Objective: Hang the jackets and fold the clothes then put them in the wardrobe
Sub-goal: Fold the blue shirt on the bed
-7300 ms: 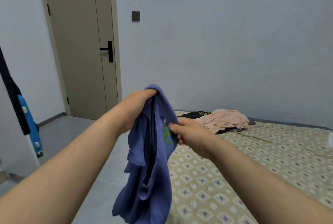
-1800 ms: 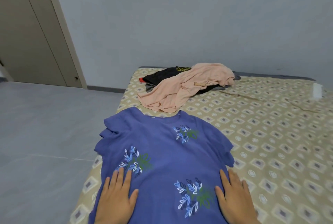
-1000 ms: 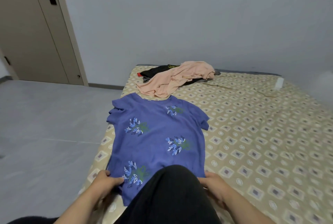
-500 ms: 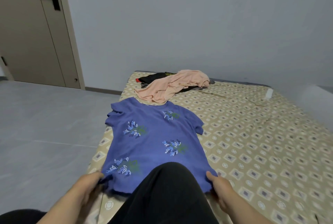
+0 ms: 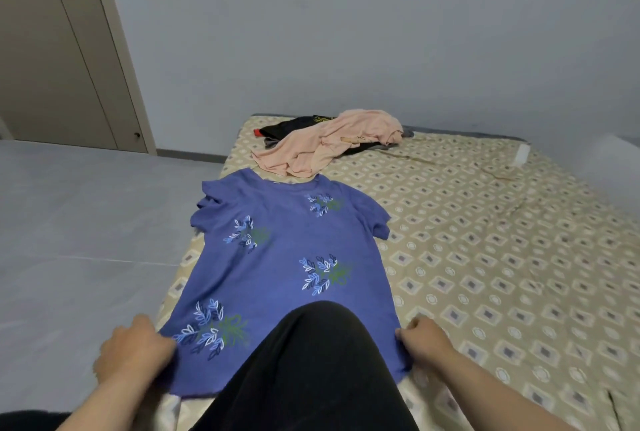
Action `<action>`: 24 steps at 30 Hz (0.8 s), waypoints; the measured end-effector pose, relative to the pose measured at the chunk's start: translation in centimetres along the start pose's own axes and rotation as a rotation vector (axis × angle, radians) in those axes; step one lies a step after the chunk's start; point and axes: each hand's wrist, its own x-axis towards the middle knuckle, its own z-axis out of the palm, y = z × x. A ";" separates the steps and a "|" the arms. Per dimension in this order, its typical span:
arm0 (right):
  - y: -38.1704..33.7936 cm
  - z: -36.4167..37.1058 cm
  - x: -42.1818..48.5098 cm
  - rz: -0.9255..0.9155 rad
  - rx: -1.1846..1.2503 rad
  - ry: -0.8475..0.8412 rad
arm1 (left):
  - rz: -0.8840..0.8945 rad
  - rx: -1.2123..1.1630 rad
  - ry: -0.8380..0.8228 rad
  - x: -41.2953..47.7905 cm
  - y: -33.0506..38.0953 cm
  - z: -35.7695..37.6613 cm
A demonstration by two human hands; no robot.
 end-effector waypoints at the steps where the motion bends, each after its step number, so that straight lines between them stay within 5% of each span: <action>1: -0.3 0.0 0.4 -0.085 -0.084 0.053 | 0.121 0.056 0.076 -0.4 0.8 0.4; 5: -1.0 2.2 2.1 -0.456 -0.374 0.086 | 0.630 0.145 0.096 -1.5 5.1 2.8; 11: -2.7 5.3 5.9 -0.515 -0.428 0.122 | 0.715 0.279 0.020 -0.2 9.0 6.2; 19: -5.0 3.5 13.8 -0.471 -0.018 0.303 | 0.800 0.303 -0.086 3.4 18.0 10.0; 24: -5.2 2.3 17.8 -0.133 0.456 0.340 | 0.851 0.230 -0.130 4.2 27.0 12.5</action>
